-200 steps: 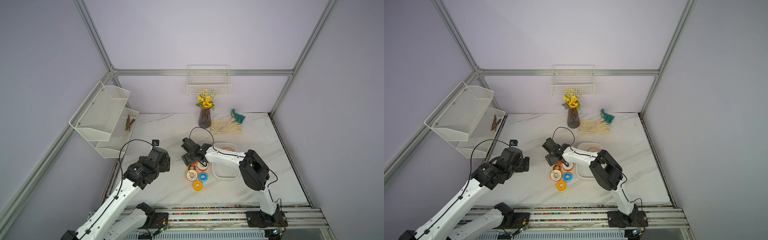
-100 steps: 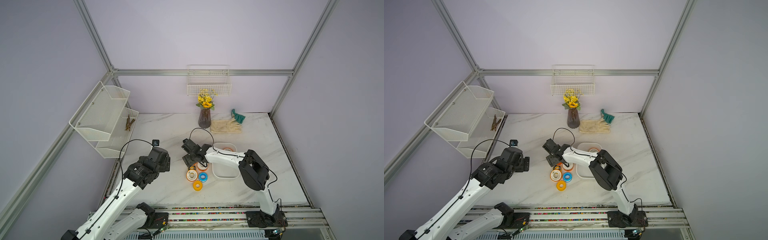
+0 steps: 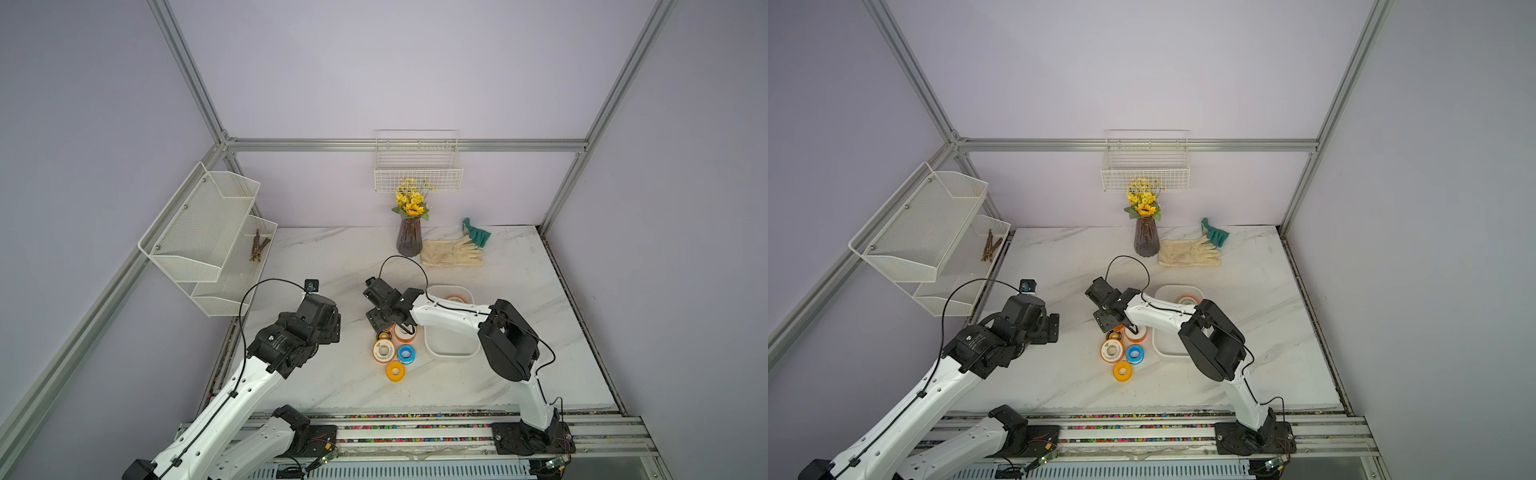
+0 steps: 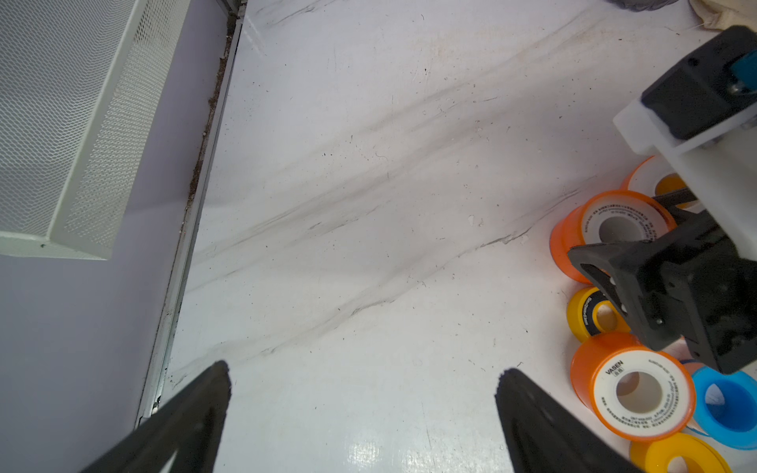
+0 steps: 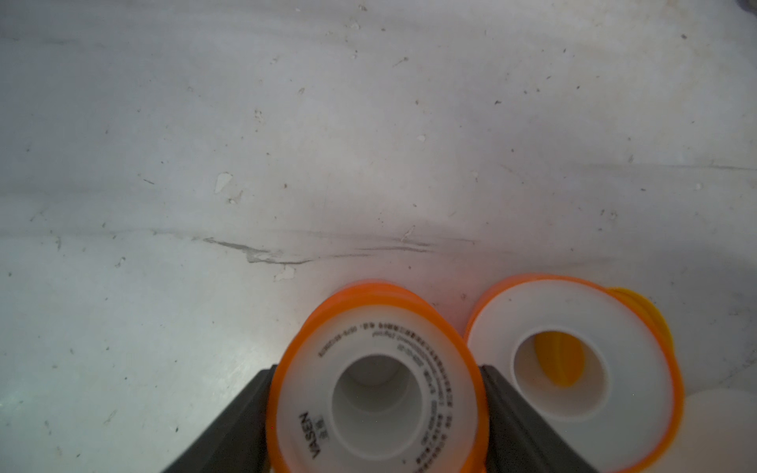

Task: Put the sealing tape into the storage box
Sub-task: Pick up the sealing tape at the center of the board.

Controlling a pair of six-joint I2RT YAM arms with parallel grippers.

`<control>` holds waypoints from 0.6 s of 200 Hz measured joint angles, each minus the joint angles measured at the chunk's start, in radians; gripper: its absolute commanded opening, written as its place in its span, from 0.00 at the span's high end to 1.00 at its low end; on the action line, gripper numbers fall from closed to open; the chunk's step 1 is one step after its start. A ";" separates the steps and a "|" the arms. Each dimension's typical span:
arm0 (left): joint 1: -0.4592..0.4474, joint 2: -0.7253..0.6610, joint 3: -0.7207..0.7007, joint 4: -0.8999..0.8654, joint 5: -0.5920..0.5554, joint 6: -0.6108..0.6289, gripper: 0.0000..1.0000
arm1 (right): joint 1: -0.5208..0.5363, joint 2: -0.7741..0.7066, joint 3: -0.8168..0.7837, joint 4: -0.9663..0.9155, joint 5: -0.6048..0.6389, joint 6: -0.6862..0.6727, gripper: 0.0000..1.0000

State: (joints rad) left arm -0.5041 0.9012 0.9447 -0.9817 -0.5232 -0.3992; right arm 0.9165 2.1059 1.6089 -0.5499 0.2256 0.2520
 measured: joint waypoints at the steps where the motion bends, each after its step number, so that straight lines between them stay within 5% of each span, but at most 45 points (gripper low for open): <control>1: 0.000 0.000 0.000 0.000 0.000 0.000 0.00 | 0.000 -0.001 -0.001 0.000 0.000 0.000 0.29; 120: 0.000 0.010 0.000 0.000 0.004 0.000 0.00 | -0.011 -0.206 -0.080 0.004 -0.006 0.016 0.30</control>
State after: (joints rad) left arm -0.5041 0.9115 0.9447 -0.9813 -0.5194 -0.3988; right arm 0.9054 1.8999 1.5288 -0.5457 0.2192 0.2684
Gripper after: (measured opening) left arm 0.997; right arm 0.723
